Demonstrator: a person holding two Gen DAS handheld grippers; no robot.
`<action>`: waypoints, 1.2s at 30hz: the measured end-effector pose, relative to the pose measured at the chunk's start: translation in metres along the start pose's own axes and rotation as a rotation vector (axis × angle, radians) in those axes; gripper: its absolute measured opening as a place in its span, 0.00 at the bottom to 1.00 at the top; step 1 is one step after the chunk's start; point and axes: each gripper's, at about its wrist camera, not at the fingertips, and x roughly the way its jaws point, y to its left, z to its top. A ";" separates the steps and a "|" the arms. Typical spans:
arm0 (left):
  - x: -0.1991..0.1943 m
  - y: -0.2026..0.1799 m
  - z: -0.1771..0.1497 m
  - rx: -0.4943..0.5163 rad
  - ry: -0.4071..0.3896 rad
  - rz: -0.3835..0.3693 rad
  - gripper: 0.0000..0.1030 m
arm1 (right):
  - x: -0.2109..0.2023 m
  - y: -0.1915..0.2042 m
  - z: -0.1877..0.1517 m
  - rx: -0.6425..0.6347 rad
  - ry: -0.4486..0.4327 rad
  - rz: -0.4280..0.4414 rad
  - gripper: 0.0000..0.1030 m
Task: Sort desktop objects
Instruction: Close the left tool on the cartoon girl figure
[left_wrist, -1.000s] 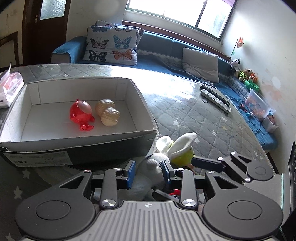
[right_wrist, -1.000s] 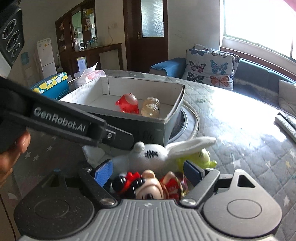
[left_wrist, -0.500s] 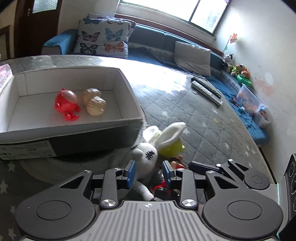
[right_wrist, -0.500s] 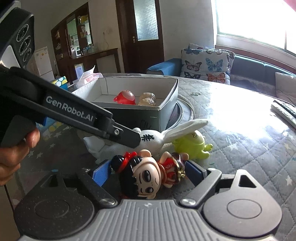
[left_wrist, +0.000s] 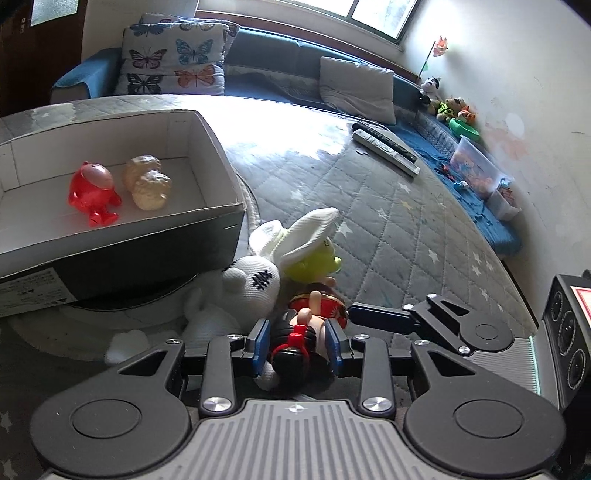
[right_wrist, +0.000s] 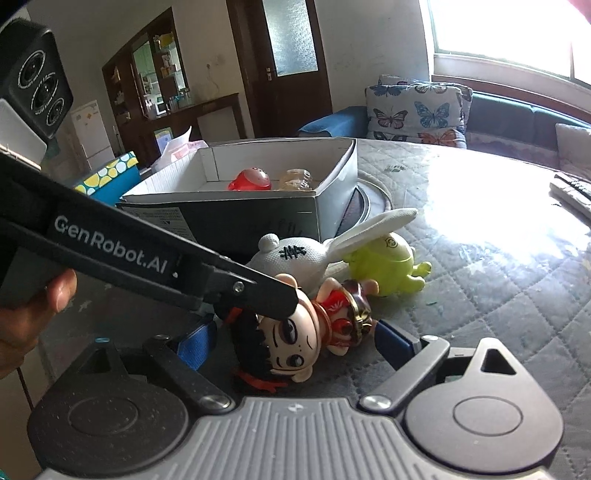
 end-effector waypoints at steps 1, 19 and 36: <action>0.001 0.000 0.000 0.002 0.001 0.000 0.36 | 0.000 -0.002 0.000 0.005 0.000 0.006 0.90; 0.002 -0.015 -0.001 0.114 0.016 0.028 0.40 | 0.005 -0.011 -0.004 0.038 -0.001 0.049 0.86; -0.022 -0.030 -0.001 0.172 -0.068 0.057 0.36 | -0.014 0.003 0.009 0.005 -0.031 0.004 0.86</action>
